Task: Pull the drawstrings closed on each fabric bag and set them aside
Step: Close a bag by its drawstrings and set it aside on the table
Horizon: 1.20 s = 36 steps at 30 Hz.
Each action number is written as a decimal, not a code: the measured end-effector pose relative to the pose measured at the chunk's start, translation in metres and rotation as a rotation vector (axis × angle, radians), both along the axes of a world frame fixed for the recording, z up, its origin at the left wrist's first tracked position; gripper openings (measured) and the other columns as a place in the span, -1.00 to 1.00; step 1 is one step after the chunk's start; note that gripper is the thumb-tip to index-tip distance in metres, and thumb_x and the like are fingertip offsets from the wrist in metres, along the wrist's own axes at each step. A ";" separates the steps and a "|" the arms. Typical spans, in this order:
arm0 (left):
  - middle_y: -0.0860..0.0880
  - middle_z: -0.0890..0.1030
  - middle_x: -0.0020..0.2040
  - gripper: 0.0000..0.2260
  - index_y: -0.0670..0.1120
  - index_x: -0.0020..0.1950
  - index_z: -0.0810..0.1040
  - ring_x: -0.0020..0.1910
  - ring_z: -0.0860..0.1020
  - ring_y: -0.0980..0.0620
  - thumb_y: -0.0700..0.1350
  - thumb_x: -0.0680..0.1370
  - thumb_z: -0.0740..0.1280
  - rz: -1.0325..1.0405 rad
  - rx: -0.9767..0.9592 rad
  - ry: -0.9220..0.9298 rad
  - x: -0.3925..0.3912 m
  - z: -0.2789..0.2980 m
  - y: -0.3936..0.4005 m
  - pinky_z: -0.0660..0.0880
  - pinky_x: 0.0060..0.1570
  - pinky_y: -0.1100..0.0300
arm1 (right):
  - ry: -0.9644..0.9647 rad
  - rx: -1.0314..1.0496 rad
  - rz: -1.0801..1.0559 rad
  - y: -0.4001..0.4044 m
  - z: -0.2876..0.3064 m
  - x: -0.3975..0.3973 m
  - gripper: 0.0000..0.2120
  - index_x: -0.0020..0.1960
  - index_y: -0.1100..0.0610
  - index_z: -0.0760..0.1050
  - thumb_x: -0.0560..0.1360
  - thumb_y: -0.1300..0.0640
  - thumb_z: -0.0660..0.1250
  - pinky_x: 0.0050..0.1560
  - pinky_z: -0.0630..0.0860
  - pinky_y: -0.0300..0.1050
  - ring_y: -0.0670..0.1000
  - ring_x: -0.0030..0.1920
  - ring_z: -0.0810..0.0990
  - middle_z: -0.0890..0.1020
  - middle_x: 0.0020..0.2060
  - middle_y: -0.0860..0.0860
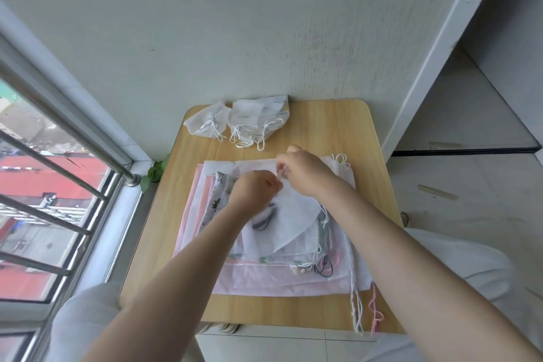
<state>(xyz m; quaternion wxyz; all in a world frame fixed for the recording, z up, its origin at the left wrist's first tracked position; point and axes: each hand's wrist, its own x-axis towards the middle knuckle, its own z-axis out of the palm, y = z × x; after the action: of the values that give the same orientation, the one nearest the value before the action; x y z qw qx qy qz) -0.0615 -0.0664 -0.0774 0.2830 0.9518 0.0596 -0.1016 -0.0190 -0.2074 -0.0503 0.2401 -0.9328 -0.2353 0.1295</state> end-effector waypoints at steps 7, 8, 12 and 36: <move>0.10 0.67 -0.36 -0.82 -0.14 -0.21 0.65 -0.42 0.59 0.18 -0.11 0.53 0.34 0.130 -0.113 0.055 -0.016 0.003 0.026 0.54 -0.21 0.22 | 0.284 -0.330 -0.036 0.004 0.001 0.007 -0.76 -0.27 0.12 0.40 0.46 0.09 0.42 -0.38 0.32 -0.18 0.03 -0.32 0.45 0.43 -0.35 -0.01; 0.10 0.68 -0.34 -0.83 -0.13 -0.21 0.65 -0.46 0.57 0.23 -0.11 0.53 0.34 0.128 -0.138 0.052 -0.017 0.005 0.026 0.53 -0.23 0.25 | 0.278 -0.366 -0.031 0.002 0.005 0.008 -0.76 -0.31 0.13 0.40 0.47 0.15 0.38 -0.42 0.29 -0.19 0.05 -0.33 0.45 0.44 -0.38 0.00; 0.08 0.70 -0.31 -0.83 -0.15 -0.22 0.63 -0.45 0.51 0.16 -0.12 0.52 0.35 0.099 -0.204 0.061 -0.013 0.013 0.014 0.47 -0.35 0.28 | 0.191 -0.387 -0.110 -0.002 0.014 0.016 -0.84 -0.07 0.17 0.56 0.50 0.30 0.22 -0.26 0.39 -0.19 0.13 -0.13 0.57 0.60 -0.13 0.08; -0.07 0.46 -0.40 -0.79 -0.14 -0.28 0.39 -0.40 0.53 -0.03 -0.20 0.57 0.16 0.944 -1.773 -0.037 -0.056 -0.007 0.077 0.50 -0.25 0.17 | 0.211 0.021 -0.056 0.034 -0.026 -0.025 -0.72 -0.09 0.08 0.50 0.47 -0.14 0.42 -0.10 0.43 -0.11 0.01 -0.10 0.52 0.55 -0.11 -0.01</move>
<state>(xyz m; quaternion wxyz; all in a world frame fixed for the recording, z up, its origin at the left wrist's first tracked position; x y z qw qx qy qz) -0.1177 0.0110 -0.0840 0.9019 0.2779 0.3295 0.0280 -0.0444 -0.1738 -0.0764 0.2767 -0.9177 -0.1841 0.2177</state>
